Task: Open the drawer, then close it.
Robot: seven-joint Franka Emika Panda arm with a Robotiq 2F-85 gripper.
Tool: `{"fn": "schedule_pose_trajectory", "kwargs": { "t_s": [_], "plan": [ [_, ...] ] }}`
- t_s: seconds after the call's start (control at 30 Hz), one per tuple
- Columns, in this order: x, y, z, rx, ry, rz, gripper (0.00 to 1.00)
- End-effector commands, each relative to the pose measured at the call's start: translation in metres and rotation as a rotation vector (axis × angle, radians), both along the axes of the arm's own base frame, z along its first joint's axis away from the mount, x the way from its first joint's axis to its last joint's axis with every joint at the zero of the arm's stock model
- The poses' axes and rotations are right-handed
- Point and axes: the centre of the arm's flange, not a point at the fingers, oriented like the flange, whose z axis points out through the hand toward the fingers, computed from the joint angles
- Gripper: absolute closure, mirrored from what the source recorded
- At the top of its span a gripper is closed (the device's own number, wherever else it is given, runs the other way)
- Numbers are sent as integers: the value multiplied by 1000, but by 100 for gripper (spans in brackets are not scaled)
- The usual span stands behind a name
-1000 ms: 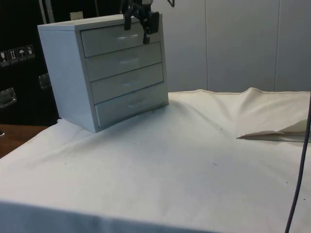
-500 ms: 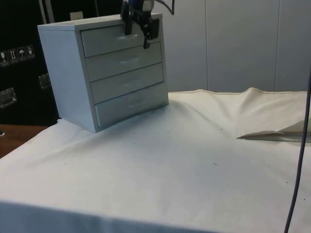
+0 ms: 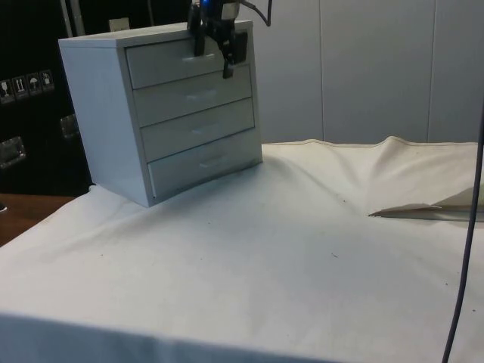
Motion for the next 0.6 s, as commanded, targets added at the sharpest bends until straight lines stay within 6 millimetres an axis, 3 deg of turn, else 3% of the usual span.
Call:
{"fn": "schedule_pose_trajectory", "kwargs": {
  "t_s": [0.0, 0.57],
  "plan": [
    [0, 2, -2, -4, -5, 2, 0],
    [-4, 12, -8, -14, -75, 5, 0]
  ]
}}
